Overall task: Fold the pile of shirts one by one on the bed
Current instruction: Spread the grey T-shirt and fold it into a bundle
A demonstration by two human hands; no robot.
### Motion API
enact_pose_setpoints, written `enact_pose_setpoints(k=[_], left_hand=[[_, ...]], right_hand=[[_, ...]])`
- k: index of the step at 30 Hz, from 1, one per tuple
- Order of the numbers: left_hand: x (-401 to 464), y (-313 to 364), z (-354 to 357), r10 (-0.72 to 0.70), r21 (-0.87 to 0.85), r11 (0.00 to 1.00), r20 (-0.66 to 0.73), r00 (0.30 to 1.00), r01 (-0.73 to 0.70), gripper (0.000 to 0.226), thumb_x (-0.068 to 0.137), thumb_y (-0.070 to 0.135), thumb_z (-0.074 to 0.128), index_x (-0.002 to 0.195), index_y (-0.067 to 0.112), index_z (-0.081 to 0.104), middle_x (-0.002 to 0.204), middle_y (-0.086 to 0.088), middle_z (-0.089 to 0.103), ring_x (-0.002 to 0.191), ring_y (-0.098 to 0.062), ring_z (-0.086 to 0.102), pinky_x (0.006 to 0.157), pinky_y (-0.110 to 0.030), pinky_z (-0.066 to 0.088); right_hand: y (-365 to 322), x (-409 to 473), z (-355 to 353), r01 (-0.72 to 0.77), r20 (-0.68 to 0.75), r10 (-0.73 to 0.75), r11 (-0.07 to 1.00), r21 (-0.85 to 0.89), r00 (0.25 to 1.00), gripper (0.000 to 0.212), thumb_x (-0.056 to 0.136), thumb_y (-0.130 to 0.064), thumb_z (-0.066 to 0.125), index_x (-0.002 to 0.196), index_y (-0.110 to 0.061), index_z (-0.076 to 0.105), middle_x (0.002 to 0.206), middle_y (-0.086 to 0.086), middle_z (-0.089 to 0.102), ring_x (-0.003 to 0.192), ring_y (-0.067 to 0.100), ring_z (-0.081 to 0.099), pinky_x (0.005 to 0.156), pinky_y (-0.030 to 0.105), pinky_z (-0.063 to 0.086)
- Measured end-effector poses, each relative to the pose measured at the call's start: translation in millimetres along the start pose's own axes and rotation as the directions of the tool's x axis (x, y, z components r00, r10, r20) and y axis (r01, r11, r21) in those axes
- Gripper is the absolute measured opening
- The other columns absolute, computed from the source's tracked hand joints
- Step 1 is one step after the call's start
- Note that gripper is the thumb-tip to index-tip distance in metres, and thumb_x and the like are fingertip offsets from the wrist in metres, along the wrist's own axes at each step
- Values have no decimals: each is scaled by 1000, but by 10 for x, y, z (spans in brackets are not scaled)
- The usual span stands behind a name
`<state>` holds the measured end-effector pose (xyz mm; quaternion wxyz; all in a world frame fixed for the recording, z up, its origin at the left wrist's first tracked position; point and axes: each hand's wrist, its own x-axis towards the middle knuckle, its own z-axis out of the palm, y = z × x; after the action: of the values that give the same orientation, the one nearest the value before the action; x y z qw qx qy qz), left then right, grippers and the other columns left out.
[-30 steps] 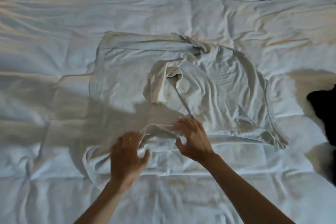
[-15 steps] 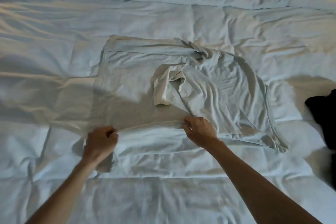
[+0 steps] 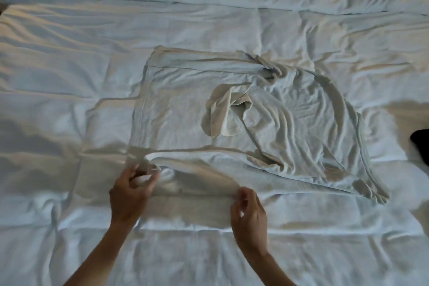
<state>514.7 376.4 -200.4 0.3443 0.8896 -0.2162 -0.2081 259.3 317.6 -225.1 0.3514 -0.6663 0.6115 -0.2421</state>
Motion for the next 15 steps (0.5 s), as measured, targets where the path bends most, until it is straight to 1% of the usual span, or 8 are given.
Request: enact_pose_setpoints(k=[2, 3, 5, 7, 8, 9, 12, 15], left_hand=[[-67, -146, 9, 179, 134, 973, 92, 980, -190, 71, 59, 47, 91, 118, 17, 66, 100, 0, 68, 91, -21, 63, 83, -37, 52], [-69, -226, 11, 234, 211, 943, 124, 964, -256, 78, 58, 50, 85, 122, 10, 64, 100, -7, 68, 90, -27, 63, 83, -41, 53], [-19, -343, -6, 298, 273, 908, 108, 948, -317, 73, 63, 50, 62, 119, 3, 64, 96, -16, 68, 88, -37, 63, 81, -48, 53], [32, -353, -20, 269, 218, 936, 69, 961, -277, 62, 67, 47, 53, 111, 4, 67, 87, -14, 70, 83, -39, 64, 78, -47, 52], [59, -354, -20, 242, 173, 953, 59, 969, -248, 59, 70, 47, 52, 109, 6, 68, 86, -12, 70, 82, -37, 64, 77, -46, 52], [74, -334, -26, 209, 138, 967, 53, 976, -215, 57, 73, 48, 52, 109, 8, 68, 88, -11, 71, 84, -36, 65, 79, -44, 51], [141, -318, -49, 67, 44, 996, 89, 994, -71, 44, 79, 50, 59, 104, 15, 69, 91, -5, 73, 92, -30, 66, 82, -40, 49], [192, -355, -87, 20, 63, 998, 80, 997, -25, 38, 78, 54, 67, 87, 17, 64, 73, 1, 66, 75, -25, 64, 71, -38, 47]], right_hand=[[-64, -37, 65, -303, 1, 304, 949, 87, 953, 20, 83, -8, 62, 96, -24, 62, 81, -8, 69, 82, 24, 68, 71, 34, 49], [-98, 3, 76, -449, 32, 450, 881, 145, 893, 16, 84, -10, 62, 98, -18, 65, 76, -5, 72, 81, 25, 69, 73, 35, 50], [-213, 166, 53, -699, 177, 700, 587, 408, 692, 12, 86, -12, 63, 93, -5, 70, 75, 6, 74, 77, 27, 70, 79, 42, 57], [-352, 325, -15, -769, 361, 779, 229, 597, 513, 14, 87, -9, 66, 89, 5, 66, 85, 20, 71, 82, 31, 70, 84, 41, 58], [-404, 377, -41, -764, 410, 781, 128, 632, 471, 14, 88, -8, 67, 89, 6, 63, 90, 23, 70, 87, 32, 69, 87, 41, 57], [-454, 408, -63, -764, 439, 779, 78, 641, 448, 14, 89, -8, 67, 89, 4, 61, 93, 23, 69, 91, 32, 68, 90, 42, 55], [-472, 411, -49, -791, 481, 773, 43, 610, 413, 15, 89, -13, 70, 90, -3, 58, 96, 18, 68, 93, 29, 67, 92, 46, 54], [-435, 403, -11, -840, 560, 741, 10, 543, 371, 19, 88, -20, 73, 97, -8, 60, 95, 13, 69, 87, 26, 68, 79, 44, 56]])
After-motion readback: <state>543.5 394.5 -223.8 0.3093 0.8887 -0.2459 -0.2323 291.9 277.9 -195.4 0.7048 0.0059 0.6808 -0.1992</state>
